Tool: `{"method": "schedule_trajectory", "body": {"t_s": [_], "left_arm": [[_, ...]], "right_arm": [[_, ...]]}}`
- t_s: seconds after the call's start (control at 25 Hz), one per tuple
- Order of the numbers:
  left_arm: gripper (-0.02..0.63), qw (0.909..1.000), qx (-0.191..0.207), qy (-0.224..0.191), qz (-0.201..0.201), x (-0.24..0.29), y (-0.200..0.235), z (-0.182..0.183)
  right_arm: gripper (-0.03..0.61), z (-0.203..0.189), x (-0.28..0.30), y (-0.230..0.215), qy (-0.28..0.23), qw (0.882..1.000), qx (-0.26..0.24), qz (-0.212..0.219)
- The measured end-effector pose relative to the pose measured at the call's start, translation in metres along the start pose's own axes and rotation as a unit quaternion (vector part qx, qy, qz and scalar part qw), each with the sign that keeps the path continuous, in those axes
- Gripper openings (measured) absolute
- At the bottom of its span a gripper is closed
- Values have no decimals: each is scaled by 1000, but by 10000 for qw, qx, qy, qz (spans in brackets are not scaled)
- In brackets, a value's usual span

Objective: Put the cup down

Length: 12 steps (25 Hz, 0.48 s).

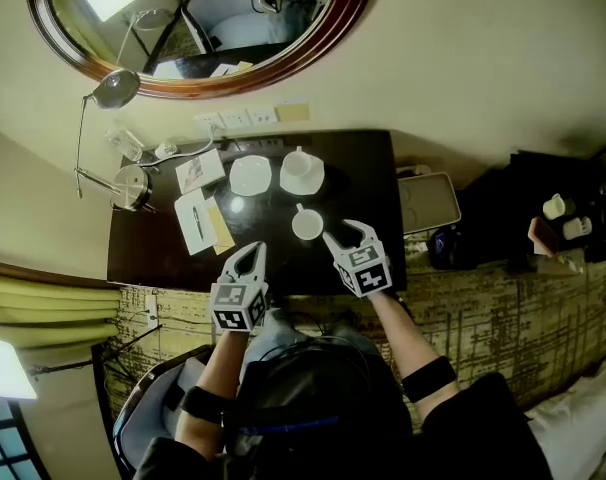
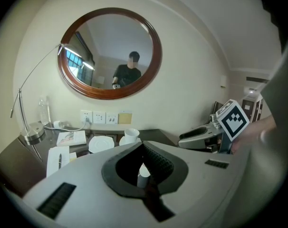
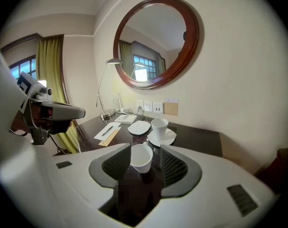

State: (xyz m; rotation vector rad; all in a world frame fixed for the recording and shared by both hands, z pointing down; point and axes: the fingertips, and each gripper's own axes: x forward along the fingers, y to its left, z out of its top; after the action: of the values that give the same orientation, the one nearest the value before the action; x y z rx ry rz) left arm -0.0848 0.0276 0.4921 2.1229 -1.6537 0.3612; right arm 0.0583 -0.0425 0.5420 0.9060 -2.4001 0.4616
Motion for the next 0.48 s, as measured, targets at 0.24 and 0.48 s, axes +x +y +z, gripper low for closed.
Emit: {"method": "schedule_trajectory", "body": {"t_s": [0.24, 0.48], "left_arm": [[2, 10000, 7, -80, -6, -3, -1, 11], [2, 9999, -22, -139, 33, -6, 4, 17]], "right_arm": [[0, 7, -36, -33, -248, 9979, 219, -554], [0, 13, -51, -34, -418, 9969, 374, -560]]}}
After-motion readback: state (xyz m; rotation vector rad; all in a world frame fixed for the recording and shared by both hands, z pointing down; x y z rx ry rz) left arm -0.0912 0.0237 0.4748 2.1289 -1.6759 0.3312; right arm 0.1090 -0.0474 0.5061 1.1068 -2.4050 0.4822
